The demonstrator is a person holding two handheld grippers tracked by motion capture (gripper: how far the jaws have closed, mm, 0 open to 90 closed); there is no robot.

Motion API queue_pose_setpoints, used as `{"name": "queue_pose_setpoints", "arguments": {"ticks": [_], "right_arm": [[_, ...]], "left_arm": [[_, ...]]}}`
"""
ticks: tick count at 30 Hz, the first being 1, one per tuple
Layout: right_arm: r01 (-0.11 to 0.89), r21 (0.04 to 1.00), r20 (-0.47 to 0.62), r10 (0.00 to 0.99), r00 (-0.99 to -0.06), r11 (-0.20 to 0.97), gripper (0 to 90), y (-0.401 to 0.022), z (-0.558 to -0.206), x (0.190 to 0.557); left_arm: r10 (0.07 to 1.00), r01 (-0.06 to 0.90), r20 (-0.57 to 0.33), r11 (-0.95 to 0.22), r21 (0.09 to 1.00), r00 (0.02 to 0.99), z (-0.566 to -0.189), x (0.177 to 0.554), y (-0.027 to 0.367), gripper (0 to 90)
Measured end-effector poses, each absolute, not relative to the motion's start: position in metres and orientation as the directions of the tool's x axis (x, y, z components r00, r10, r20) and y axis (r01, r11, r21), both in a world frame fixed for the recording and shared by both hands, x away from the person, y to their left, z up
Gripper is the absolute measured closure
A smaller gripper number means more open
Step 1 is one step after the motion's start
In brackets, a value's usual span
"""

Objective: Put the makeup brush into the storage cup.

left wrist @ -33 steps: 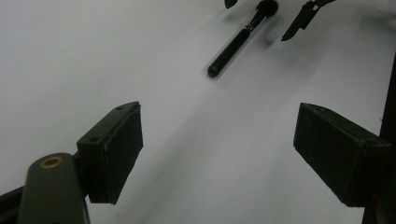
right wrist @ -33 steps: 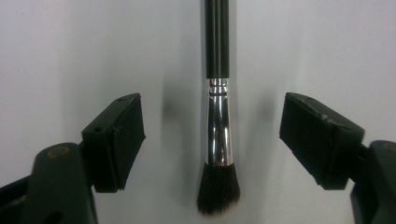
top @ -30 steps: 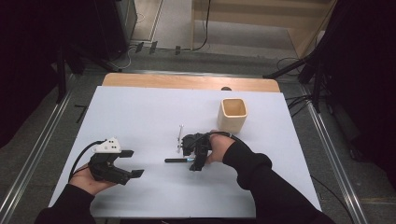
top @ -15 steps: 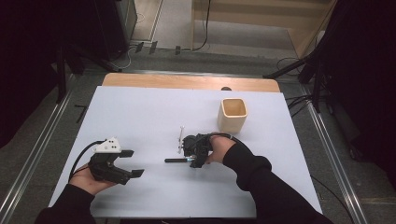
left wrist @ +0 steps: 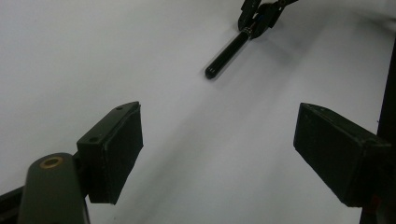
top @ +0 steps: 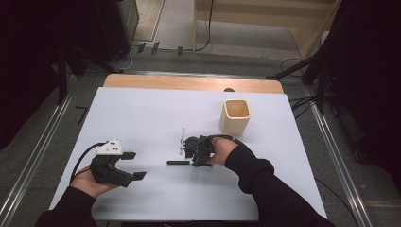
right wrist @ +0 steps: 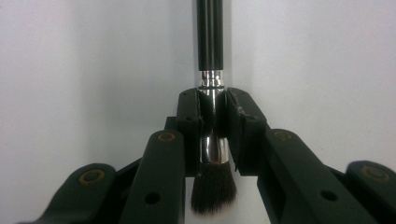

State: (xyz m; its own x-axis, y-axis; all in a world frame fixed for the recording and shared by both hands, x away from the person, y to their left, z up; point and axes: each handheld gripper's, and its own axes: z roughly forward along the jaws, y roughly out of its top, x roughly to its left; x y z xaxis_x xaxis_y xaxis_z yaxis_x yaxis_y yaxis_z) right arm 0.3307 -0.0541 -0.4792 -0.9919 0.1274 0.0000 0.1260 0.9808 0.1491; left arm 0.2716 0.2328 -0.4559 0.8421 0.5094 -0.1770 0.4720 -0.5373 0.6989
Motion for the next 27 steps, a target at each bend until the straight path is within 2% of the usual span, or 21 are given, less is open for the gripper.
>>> {"name": "queue_pose_setpoints", "arguments": {"ticks": [11, 15, 27], "right_arm": [[0.129, 0.123, -0.013, 0.132, -0.991, 0.984, 77.7, -0.052, -0.477, 0.330], [0.158, 0.124, 0.006, 0.159, -0.987, 0.980, 77.7, -0.054, -0.476, 0.333], [0.248, 0.244, 0.073, 0.238, -0.969, 0.937, 77.7, -0.073, -0.452, 0.339]], "left_arm": [[0.504, 0.474, -0.186, -0.534, 0.700, 0.843, -0.455, 0.272, 0.233, 16.6], [0.504, 0.474, -0.187, -0.533, 0.700, 0.843, -0.455, 0.272, 0.233, 16.6], [0.501, 0.475, -0.192, -0.530, 0.702, 0.844, -0.455, 0.272, 0.233, 16.6]]}}
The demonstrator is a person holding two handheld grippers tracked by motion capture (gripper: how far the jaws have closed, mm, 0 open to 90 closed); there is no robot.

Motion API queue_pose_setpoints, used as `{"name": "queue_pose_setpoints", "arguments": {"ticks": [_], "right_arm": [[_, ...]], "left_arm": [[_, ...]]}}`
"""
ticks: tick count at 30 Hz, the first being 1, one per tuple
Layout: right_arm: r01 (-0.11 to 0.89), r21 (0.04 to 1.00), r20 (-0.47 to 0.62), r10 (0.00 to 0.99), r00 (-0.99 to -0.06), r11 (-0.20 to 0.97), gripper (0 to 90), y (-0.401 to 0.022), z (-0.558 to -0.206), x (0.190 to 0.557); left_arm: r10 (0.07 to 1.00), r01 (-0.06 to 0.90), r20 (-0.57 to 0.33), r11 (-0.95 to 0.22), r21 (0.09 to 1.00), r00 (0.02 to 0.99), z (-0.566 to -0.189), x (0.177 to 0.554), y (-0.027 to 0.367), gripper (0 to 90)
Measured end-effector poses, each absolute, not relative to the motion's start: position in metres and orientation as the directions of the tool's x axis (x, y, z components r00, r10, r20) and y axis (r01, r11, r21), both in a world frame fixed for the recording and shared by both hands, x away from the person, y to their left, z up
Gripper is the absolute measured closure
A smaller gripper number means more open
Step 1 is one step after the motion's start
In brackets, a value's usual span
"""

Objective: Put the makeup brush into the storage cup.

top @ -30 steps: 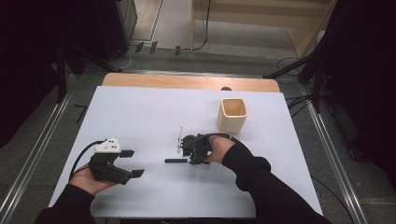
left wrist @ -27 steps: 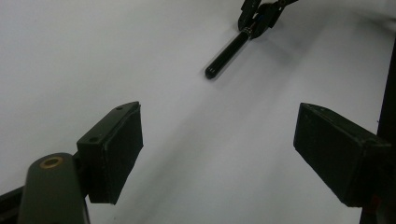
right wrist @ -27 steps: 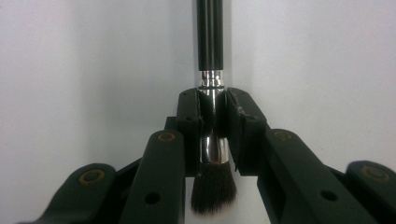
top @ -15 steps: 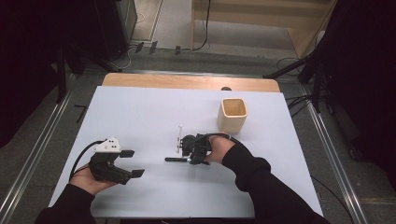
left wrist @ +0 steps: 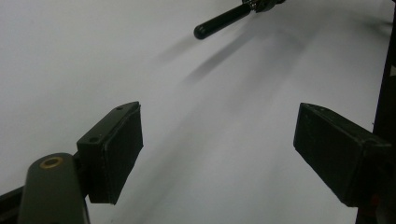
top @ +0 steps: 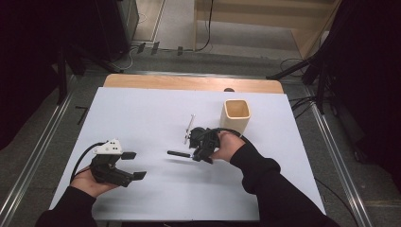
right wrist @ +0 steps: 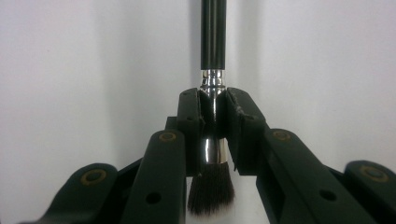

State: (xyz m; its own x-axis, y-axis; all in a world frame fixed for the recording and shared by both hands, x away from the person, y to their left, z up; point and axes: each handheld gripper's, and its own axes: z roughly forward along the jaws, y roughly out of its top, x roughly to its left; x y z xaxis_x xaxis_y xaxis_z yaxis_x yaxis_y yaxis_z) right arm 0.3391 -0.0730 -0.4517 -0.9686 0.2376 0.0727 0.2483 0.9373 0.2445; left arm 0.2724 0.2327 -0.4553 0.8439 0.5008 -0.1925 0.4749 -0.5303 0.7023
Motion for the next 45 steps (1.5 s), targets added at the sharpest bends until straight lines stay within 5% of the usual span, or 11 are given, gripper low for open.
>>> {"name": "queue_pose_setpoints", "arguments": {"ticks": [26, 45], "right_arm": [[0.413, 0.546, 0.187, 0.374, -0.908, 0.729, 77.8, -0.128, -0.436, 0.318], [0.453, 0.663, 0.244, 0.401, -0.883, 0.596, 77.7, -0.163, -0.442, 0.283]], "left_arm": [[0.489, 0.472, -0.210, -0.508, 0.720, 0.846, -0.450, 0.275, 0.232, 16.4], [0.409, 0.424, -0.217, -0.528, 0.736, 0.886, -0.436, 0.282, 0.204, 16.5]]}}
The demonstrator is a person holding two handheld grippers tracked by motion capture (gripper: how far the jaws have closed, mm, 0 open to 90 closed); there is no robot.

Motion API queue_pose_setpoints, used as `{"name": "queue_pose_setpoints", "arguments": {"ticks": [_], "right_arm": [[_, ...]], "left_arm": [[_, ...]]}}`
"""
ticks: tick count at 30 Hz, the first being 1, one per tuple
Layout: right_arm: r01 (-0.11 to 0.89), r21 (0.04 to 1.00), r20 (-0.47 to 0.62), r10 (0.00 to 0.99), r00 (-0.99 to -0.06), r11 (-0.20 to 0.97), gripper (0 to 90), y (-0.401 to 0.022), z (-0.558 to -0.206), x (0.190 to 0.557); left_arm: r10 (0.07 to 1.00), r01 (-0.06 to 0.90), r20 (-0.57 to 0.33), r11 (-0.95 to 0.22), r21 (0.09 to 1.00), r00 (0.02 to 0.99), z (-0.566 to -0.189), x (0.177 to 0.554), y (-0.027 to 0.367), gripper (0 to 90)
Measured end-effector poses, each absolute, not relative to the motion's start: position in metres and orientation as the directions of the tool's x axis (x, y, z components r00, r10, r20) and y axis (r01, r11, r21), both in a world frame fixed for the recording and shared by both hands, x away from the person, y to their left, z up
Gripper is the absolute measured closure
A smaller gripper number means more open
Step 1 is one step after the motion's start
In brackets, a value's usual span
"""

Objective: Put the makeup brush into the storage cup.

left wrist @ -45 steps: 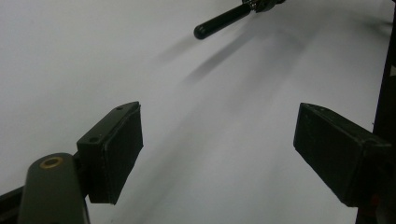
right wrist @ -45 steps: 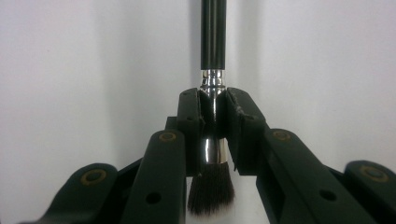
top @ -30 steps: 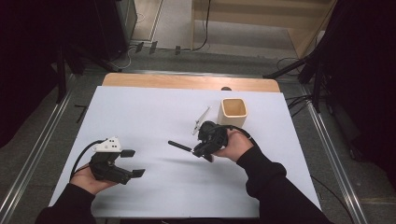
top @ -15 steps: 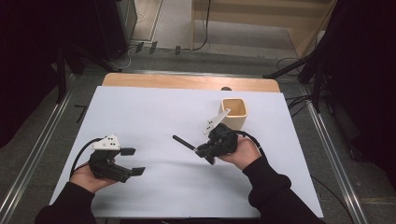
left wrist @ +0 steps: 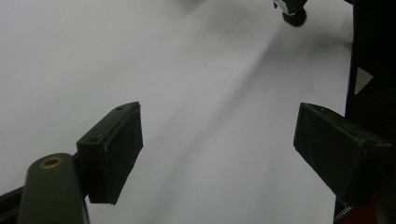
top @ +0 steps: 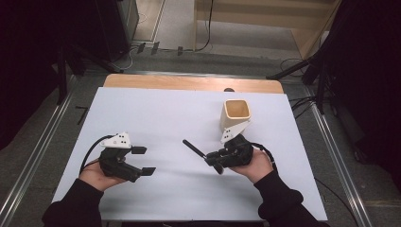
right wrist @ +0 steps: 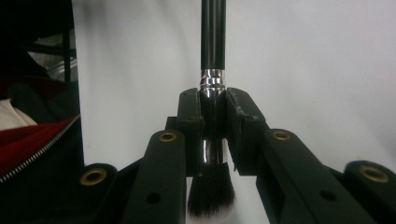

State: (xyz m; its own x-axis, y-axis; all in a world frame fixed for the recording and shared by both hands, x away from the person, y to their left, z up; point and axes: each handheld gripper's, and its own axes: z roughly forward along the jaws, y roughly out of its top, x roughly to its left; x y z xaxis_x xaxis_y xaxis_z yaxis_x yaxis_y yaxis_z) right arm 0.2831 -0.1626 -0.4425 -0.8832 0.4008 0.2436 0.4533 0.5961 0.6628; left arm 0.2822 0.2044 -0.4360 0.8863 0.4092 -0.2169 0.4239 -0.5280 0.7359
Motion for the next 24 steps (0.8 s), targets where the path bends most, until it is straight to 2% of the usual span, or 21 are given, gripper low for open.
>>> {"name": "queue_pose_setpoints", "arguments": {"ticks": [12, 24], "right_arm": [[0.400, 0.647, 0.197, 0.366, -0.910, 0.648, 77.7, -0.170, -0.442, 0.267], [0.365, 0.648, 0.173, 0.338, -0.925, 0.668, 77.7, -0.172, -0.442, 0.263]], "left_arm": [[0.302, 0.387, -0.257, -0.534, 0.752, 0.918, -0.423, 0.285, 0.178, 19.5], [0.259, 0.404, -0.311, -0.551, 0.730, 0.915, -0.422, 0.290, 0.151, 19.3]]}}
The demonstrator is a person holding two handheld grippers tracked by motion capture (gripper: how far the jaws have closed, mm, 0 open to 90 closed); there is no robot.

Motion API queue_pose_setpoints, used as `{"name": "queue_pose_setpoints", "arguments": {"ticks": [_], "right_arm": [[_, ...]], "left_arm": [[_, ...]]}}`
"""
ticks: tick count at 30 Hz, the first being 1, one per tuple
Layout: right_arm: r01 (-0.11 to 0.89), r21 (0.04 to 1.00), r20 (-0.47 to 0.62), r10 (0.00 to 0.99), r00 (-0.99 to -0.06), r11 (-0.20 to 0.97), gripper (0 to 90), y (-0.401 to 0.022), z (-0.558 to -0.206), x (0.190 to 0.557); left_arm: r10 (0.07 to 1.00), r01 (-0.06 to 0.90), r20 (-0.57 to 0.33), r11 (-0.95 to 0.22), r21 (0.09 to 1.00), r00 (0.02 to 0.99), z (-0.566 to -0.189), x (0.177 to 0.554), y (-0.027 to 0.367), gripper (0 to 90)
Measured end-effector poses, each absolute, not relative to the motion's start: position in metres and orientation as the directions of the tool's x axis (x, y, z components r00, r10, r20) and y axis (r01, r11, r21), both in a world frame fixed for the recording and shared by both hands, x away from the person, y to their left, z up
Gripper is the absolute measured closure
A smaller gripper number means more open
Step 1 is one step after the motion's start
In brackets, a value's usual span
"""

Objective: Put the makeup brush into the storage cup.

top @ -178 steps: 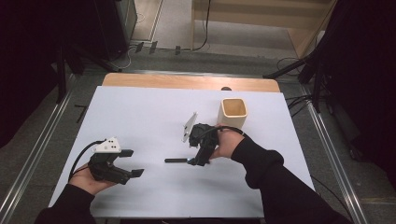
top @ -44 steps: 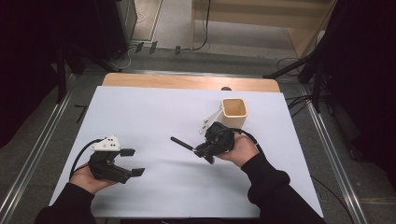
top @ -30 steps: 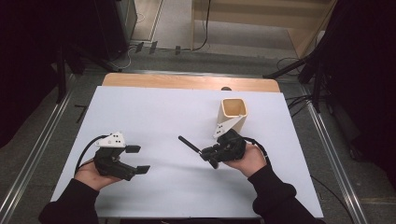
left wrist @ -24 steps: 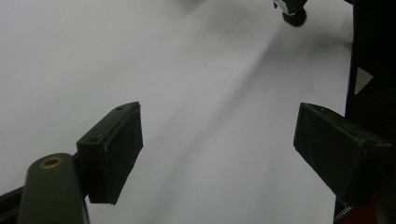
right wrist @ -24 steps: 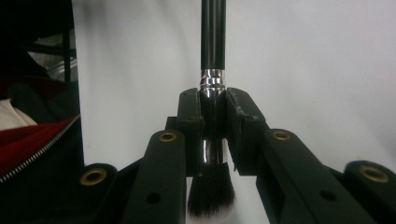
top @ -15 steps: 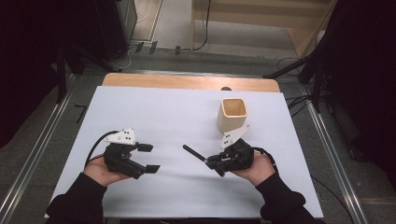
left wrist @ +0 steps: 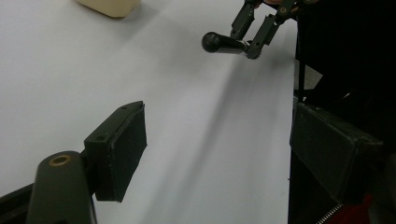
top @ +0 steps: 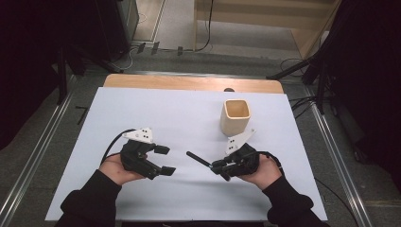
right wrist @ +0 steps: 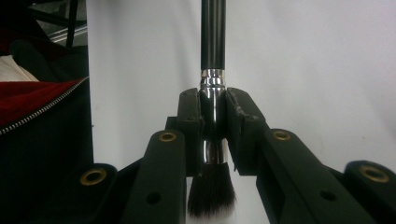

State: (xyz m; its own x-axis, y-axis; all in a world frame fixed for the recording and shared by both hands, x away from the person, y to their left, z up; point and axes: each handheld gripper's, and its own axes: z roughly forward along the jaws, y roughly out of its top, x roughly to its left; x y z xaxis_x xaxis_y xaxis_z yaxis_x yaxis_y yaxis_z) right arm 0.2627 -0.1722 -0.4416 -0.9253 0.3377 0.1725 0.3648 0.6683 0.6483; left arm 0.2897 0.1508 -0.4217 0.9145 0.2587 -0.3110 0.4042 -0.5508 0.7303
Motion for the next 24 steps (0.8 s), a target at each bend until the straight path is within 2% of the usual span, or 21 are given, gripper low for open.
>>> {"name": "queue_pose_setpoints", "arguments": {"ticks": [7, 16, 24], "right_arm": [[0.344, 0.640, 0.159, 0.320, -0.934, 0.687, 77.7, -0.166, -0.440, 0.264], [0.312, 0.632, 0.135, 0.295, -0.946, 0.709, 77.7, -0.157, -0.440, 0.268], [0.342, 0.631, 0.170, 0.306, -0.937, 0.696, 77.7, -0.152, -0.442, 0.270]], "left_arm": [[0.238, 0.443, -0.376, -0.552, 0.706, 0.896, -0.422, 0.293, 0.137, 19.3], [0.256, 0.442, -0.363, -0.581, 0.683, 0.896, -0.422, 0.295, 0.129, 27.7], [0.291, 0.467, -0.365, -0.524, 0.712, 0.884, -0.423, 0.294, 0.128, 30.9]]}}
